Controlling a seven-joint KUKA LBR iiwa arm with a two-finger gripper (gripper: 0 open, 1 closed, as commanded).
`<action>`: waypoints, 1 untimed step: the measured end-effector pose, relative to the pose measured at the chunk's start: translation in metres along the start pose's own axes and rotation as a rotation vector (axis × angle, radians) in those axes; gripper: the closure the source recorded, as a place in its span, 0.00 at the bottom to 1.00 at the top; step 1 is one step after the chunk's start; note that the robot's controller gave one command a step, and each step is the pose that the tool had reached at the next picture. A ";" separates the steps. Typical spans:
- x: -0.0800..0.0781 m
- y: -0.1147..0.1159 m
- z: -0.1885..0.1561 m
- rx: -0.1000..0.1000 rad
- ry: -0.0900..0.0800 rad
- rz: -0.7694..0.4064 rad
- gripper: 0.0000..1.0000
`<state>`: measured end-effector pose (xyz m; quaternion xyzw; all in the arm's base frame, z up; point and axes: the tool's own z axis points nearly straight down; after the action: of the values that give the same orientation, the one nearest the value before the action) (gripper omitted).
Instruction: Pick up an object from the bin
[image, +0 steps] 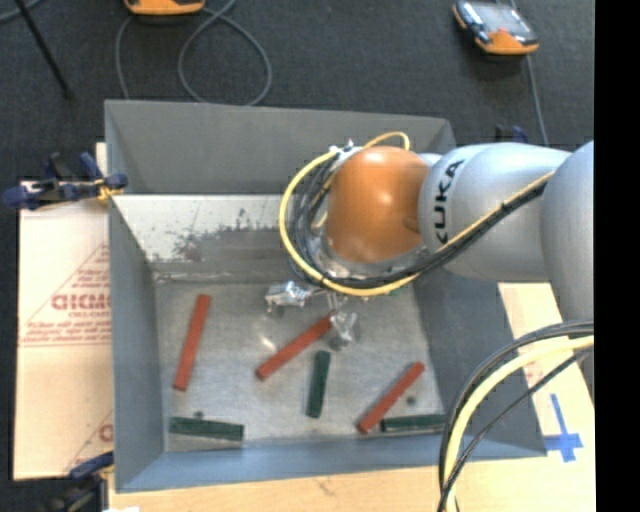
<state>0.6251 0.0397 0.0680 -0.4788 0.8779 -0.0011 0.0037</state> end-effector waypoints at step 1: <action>-0.001 0.001 -0.005 0.000 -0.003 0.005 1.00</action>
Offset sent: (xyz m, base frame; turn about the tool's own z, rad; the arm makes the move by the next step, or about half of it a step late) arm 0.0000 0.0000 0.0000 0.0000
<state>0.6252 0.0409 0.0729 -0.4767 0.8790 -0.0004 0.0048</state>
